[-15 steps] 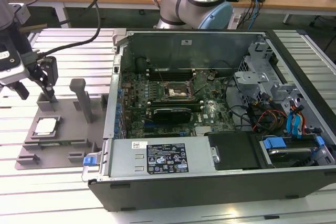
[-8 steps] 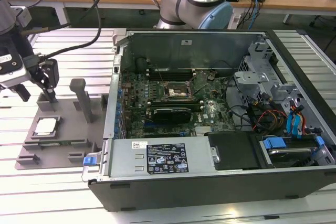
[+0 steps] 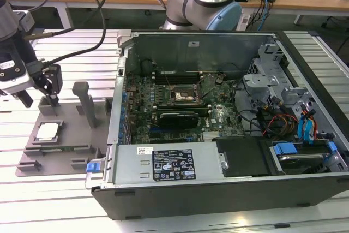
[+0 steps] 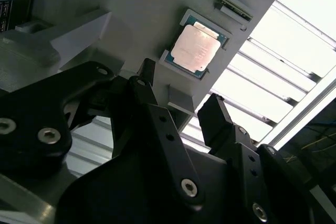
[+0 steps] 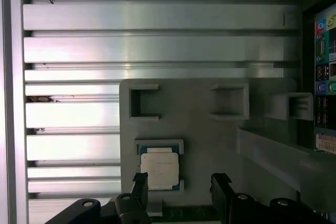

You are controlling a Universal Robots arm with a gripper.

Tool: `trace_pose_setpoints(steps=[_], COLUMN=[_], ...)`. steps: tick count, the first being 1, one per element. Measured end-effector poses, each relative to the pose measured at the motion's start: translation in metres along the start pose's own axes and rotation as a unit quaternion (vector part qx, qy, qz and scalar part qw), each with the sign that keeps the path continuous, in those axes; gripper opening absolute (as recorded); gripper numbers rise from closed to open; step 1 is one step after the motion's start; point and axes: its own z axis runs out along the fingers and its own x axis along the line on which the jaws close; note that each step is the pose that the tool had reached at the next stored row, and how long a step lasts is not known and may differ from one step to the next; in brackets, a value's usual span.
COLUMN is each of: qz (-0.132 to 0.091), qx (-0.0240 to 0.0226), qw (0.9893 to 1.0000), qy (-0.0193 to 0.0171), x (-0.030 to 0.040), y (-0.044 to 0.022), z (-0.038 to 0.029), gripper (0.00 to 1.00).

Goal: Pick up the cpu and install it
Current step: 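Pick up the cpu and move it towards the insertion slot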

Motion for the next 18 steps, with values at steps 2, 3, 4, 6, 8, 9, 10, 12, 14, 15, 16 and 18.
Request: trace_pose_setpoints(steps=[2,3,4,6,8,9,10,12,14,15,16,18], qz=[0.0,0.0,0.0,0.0,0.0,0.0,0.0,0.0,0.0,0.0,0.0,0.0], qx=[0.0,0.0,0.0,0.0,0.0,0.0,0.0,0.0,0.0,0.0,0.0,0.0], qw=[1.0,1.0,1.0,1.0,1.0,1.0,1.0,1.0,1.0,1.0,1.0,1.0], qy=[0.0,0.0,0.0,0.0,0.0,0.0,0.0,0.0,0.0,0.0,0.0,0.0], x=[0.0,0.0,0.0001,0.0002,0.0002,0.0002,0.0003,0.0004,0.0004,0.0004,0.0004,0.0005], y=[0.0,0.0,0.0,0.0001,0.0001,0.0001,0.0002,0.0002,0.0002,0.0002,0.0003,0.0003], z=[0.0014,0.002,0.0033,0.0056,0.0073,0.0079,0.0091,0.0119,0.0137,0.0143,0.0149,0.0164], gripper=[0.6,0.6,0.6,0.6,0.6,0.6,0.6,0.6,0.6,0.6,0.6,0.6])
